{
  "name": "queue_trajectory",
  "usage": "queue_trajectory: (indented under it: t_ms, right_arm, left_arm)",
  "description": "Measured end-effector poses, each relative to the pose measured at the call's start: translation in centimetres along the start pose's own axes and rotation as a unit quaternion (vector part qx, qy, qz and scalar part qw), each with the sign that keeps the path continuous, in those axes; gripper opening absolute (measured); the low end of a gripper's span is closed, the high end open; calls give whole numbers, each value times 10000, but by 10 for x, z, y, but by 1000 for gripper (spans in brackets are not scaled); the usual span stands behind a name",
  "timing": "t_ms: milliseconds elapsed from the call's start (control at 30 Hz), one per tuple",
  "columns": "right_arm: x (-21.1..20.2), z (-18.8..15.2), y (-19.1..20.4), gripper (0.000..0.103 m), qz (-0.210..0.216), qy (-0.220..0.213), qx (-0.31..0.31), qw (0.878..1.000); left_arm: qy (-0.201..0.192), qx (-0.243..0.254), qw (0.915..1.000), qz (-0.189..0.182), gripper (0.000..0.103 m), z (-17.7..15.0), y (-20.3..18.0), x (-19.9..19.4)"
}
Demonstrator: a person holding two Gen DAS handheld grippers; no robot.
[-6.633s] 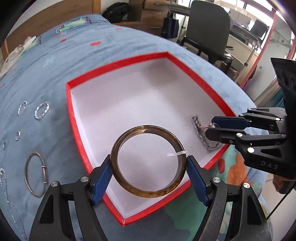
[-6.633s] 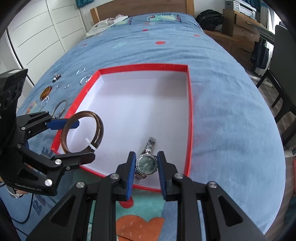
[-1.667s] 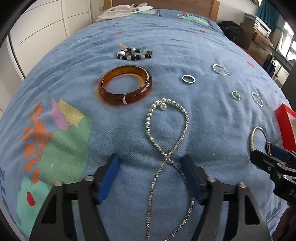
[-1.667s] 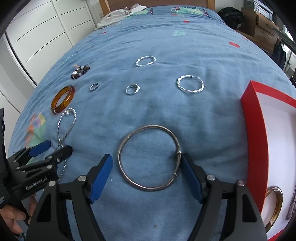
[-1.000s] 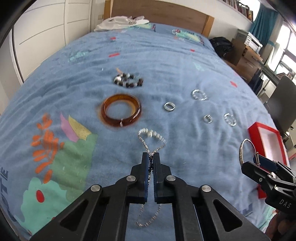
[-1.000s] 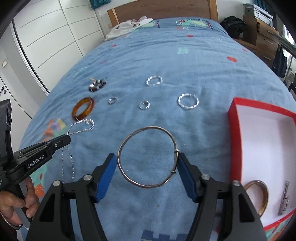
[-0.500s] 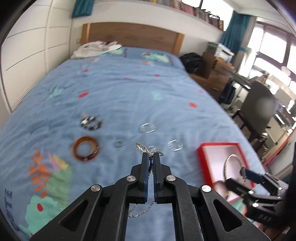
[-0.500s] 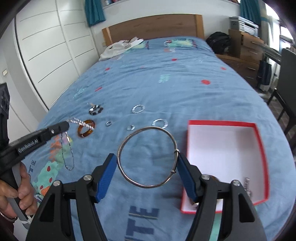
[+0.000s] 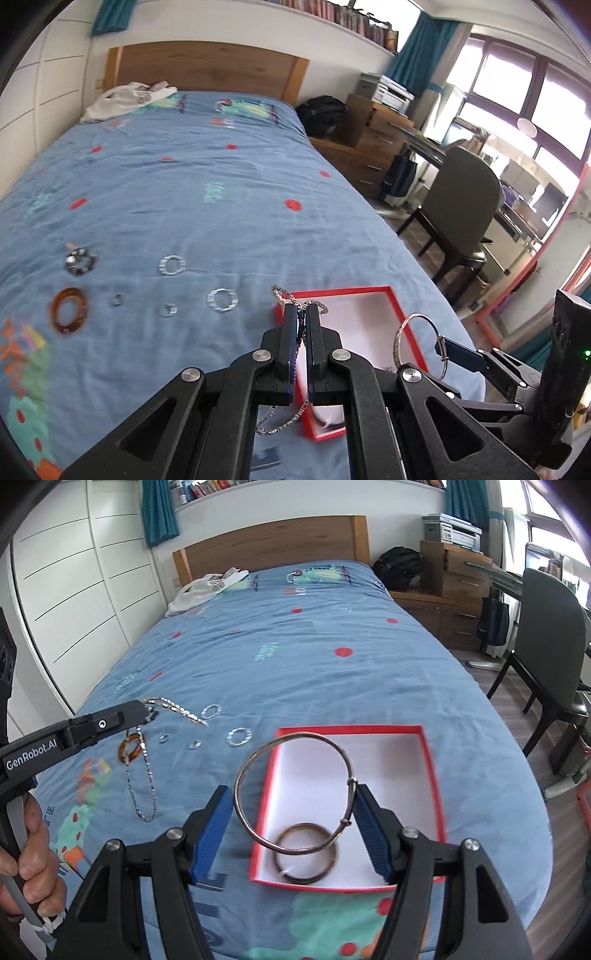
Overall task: Organize jewelry
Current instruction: 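Carry necklace and silver bangle into the red box and release both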
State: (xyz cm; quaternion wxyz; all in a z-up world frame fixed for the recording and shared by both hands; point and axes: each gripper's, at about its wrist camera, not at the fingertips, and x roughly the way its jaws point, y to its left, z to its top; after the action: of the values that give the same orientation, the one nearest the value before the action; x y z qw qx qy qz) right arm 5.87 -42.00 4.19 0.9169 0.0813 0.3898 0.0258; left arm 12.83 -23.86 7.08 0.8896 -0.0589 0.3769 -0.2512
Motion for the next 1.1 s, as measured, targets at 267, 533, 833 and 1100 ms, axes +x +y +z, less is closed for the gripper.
queue_trajectory:
  t_ms: [267, 533, 833, 1100]
  right_arm:
    - [34, 11, -58, 65, 52, 132, 61, 9999]
    - [77, 22, -100, 64, 173, 239, 111, 9995]
    - [120, 21, -111, 47, 537, 493, 25, 9973]
    - [140, 5, -110, 47, 563, 713, 36, 9959]
  left_arm:
    - [265, 30, 9995, -192, 4, 17, -40, 64]
    - [438, 4, 9990, -48, 4, 23, -54, 124]
    - [857, -14, 9960, 251, 4, -7, -42, 172]
    - [1135, -89, 9927, 390, 5, -29, -32, 192]
